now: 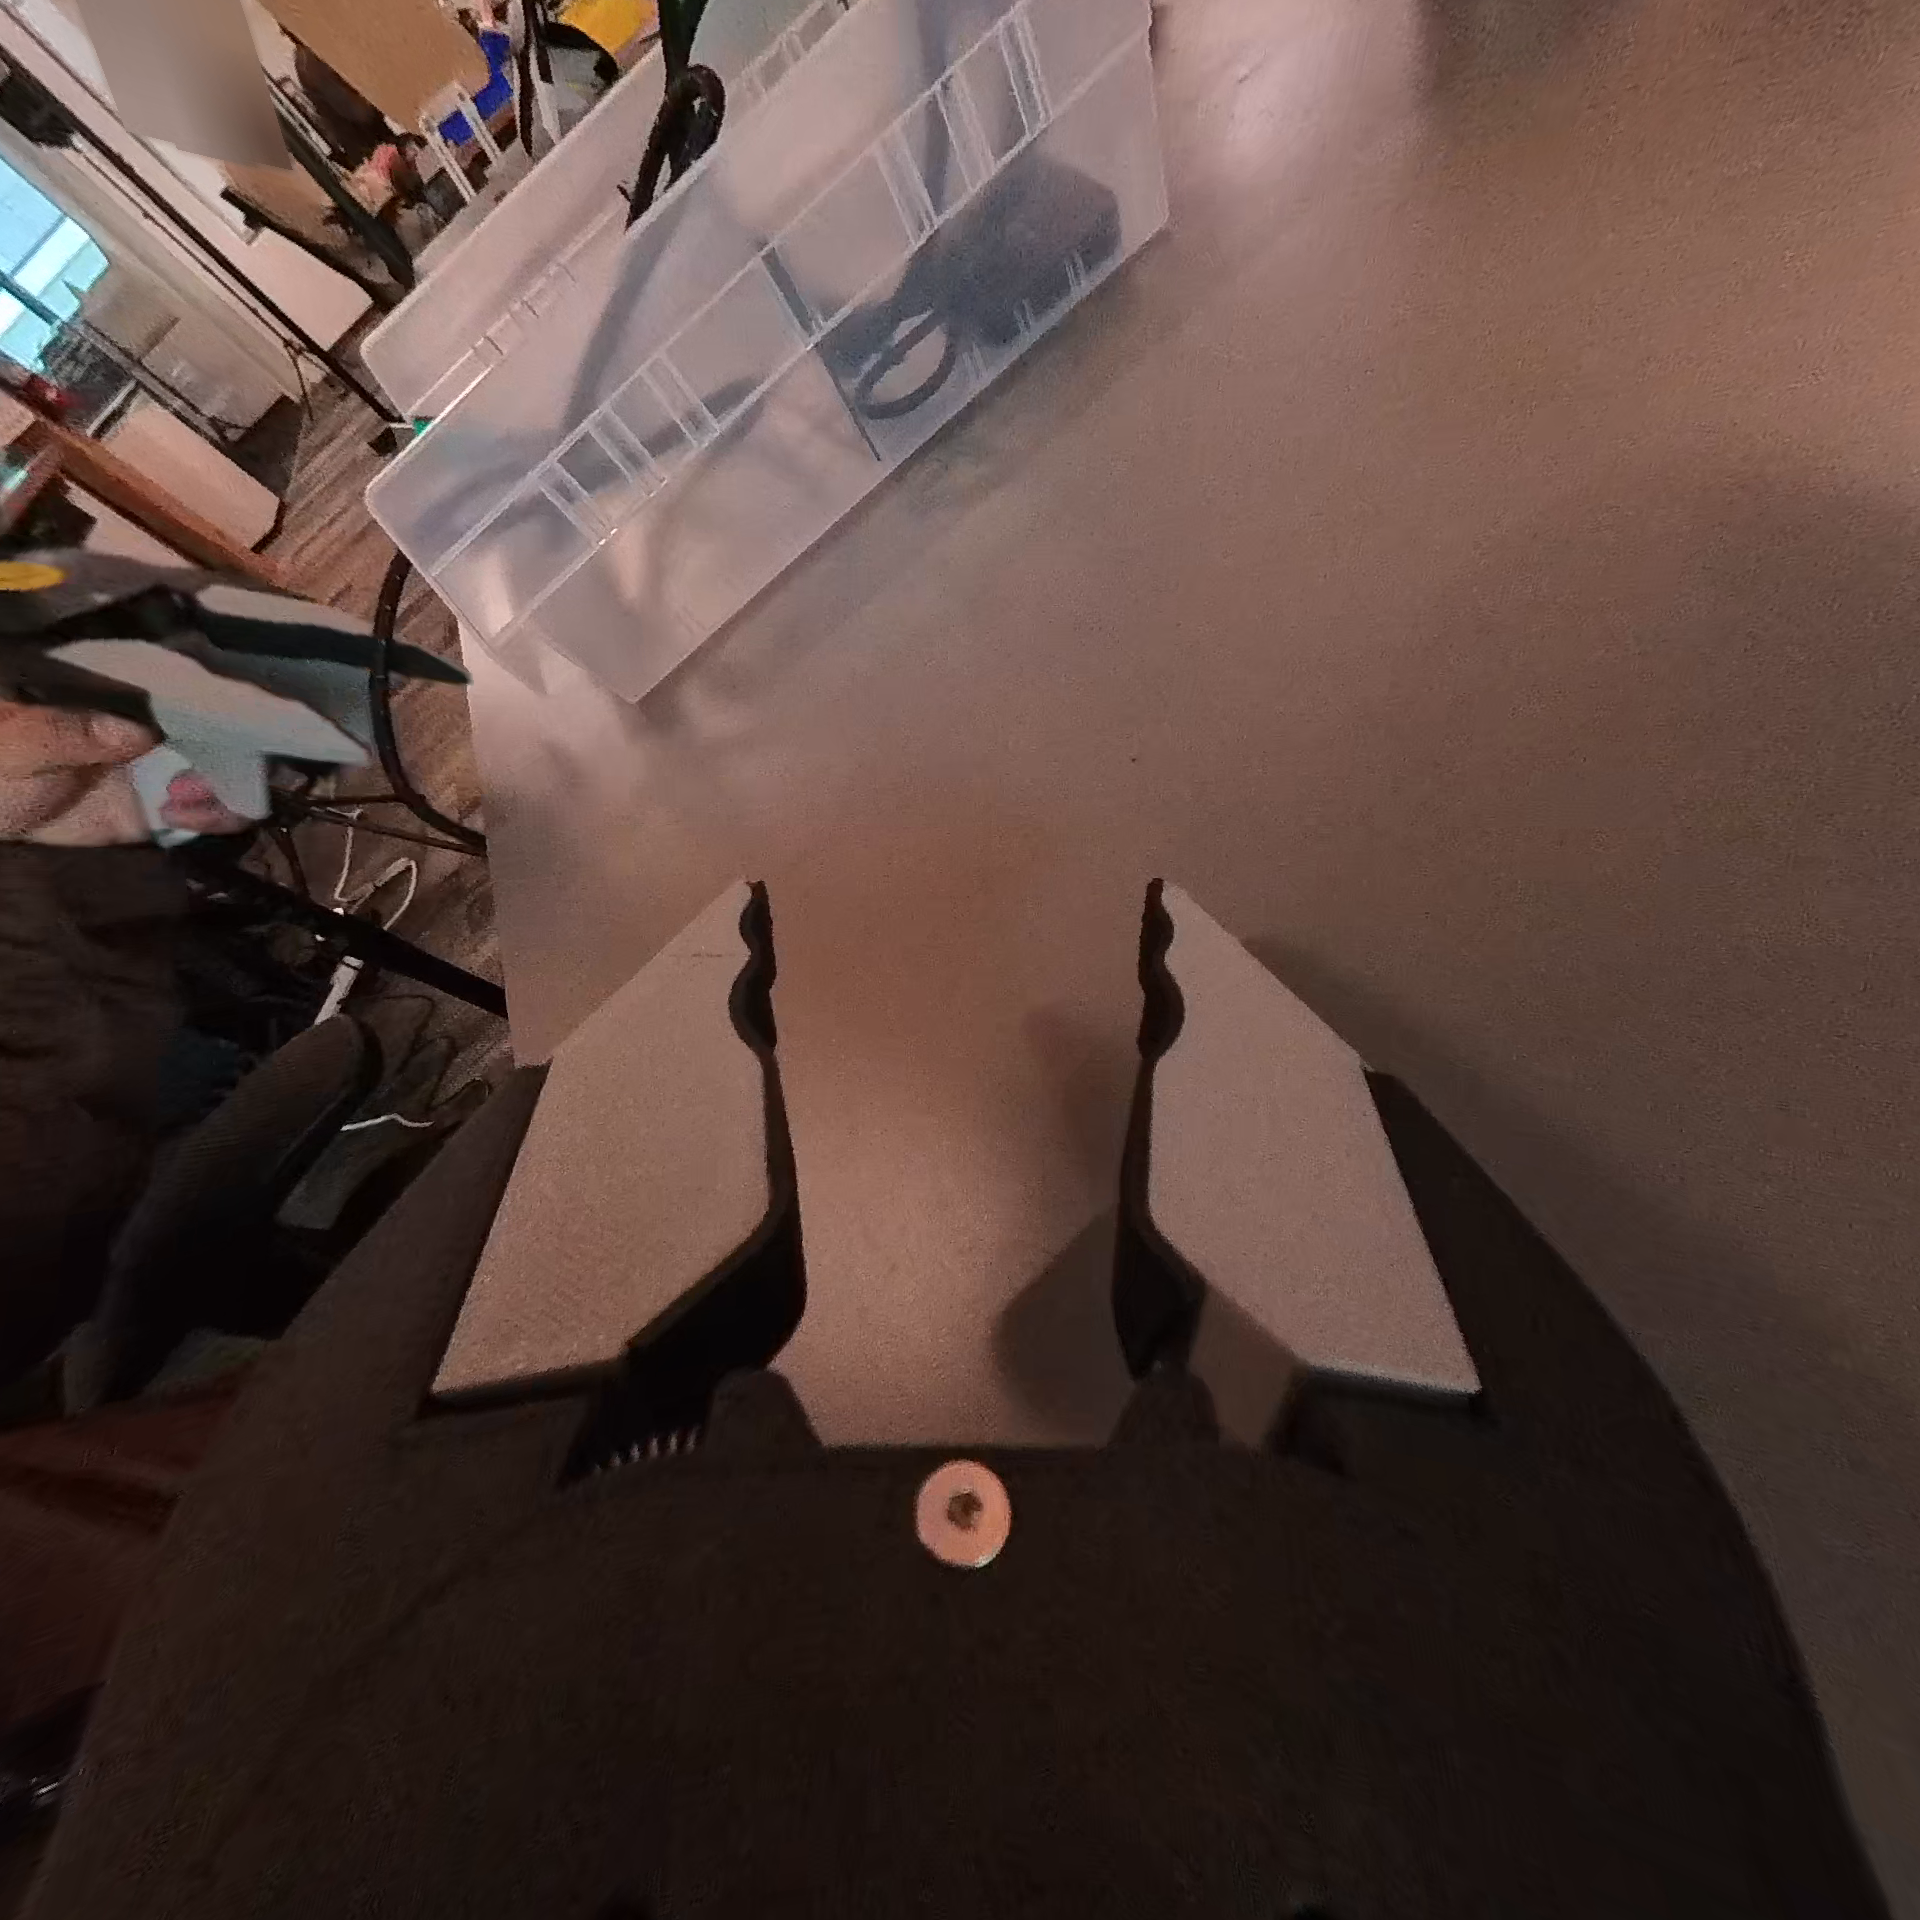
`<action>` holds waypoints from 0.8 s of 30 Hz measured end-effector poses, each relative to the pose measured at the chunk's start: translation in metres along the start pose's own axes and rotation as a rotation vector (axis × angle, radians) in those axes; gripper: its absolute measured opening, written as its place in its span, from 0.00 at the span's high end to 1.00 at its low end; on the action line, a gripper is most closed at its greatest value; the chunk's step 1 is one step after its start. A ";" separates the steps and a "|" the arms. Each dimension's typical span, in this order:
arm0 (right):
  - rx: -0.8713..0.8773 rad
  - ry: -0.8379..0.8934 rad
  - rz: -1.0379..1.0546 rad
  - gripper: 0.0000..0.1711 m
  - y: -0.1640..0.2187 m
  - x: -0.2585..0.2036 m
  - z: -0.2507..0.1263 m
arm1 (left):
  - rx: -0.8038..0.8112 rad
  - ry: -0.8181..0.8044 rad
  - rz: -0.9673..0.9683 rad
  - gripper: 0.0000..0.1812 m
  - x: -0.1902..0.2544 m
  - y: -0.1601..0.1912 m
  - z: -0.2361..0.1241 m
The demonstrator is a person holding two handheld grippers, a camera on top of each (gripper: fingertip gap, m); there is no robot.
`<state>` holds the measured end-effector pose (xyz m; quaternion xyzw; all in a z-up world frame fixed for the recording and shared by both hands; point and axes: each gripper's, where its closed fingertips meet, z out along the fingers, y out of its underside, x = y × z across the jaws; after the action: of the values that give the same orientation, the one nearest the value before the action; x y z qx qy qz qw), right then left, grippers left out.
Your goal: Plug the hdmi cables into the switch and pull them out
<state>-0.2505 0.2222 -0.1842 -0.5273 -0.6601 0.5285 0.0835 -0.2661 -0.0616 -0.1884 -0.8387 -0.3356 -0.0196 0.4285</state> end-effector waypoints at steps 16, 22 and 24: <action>-0.001 0.000 -0.032 0.65 0.002 -0.009 -0.002 | 0.333 -0.091 0.297 1.00 0.061 -0.133 -0.125; 0.067 0.055 -0.054 0.67 -0.009 -0.002 -0.012 | 0.489 -0.099 0.616 1.00 0.157 -0.222 -0.126; 0.132 0.081 -0.063 0.67 -0.020 0.002 -0.021 | 0.479 -0.114 0.701 1.00 0.176 -0.245 -0.109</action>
<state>-0.2490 0.2390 -0.1604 -0.5206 -0.6360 0.5464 0.1612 -0.2442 0.0543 0.1103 -0.7785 -0.0487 0.2521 0.5727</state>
